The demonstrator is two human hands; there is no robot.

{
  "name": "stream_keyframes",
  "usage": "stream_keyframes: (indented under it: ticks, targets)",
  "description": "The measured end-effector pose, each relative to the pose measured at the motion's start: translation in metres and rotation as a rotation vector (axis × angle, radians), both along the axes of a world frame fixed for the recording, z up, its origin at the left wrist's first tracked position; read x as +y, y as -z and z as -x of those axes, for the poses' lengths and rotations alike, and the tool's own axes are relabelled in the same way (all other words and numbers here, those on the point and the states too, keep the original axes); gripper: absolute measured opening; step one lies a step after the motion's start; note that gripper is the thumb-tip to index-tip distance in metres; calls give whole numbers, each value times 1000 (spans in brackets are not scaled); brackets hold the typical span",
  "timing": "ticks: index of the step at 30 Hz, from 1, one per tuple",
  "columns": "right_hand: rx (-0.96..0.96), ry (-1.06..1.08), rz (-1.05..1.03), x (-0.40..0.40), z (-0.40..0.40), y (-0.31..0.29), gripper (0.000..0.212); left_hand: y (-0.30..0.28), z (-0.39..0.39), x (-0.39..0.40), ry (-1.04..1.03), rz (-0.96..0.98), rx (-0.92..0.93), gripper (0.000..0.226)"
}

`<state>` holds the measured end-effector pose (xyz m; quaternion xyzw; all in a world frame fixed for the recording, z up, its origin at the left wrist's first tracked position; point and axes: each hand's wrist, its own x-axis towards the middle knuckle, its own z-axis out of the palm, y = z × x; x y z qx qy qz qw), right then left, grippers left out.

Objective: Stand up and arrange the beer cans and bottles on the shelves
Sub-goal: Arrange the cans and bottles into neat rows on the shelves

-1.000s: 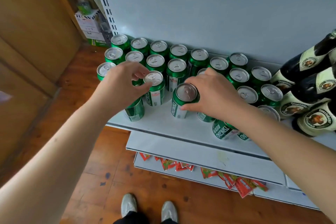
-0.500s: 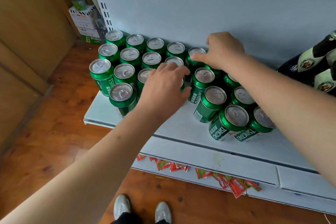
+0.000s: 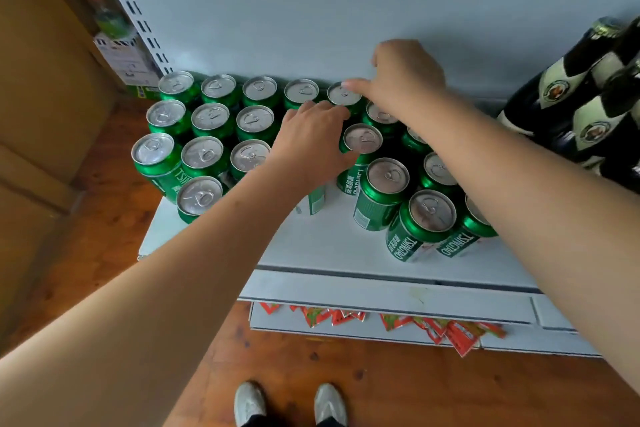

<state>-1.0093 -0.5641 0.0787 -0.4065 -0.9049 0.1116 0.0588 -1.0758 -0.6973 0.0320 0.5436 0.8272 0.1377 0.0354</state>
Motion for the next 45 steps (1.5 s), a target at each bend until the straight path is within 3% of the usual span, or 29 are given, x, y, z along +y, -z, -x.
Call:
stream_keyframes:
  ticks: [3,7,16,22,27,33,36,41,45]
  targets:
    - [52,-3,16,-26,-51,-11,51,-7,8,21,88,123,-16,47]
    - [-102,-70,93,-66,-98,15,58,-9,12,28,145,171,-57,50]
    - [31,-29,77,-69,-104,42,50,-18,34,27,27,107,-132,50]
    - [42,-35,-6,-68,-108,48,55,-9,33,31,15,162,-2,51]
    - [92,-10,-5,-69,-107,47,52,-17,35,20,38,230,-17,70]
    - [143,-43,-74,-79,-79,42,53,-19,39,-5,-55,58,-81,49]
    - [144,-43,-5,-80,-66,52,53,-19,28,-13,-65,41,-108,40]
    - [227,15,-7,-87,-91,57,71,-22,10,-10,-16,-39,-132,36]
    - [446,242,-104,-98,-140,53,51,-28,3,19,59,-87,-141,45]
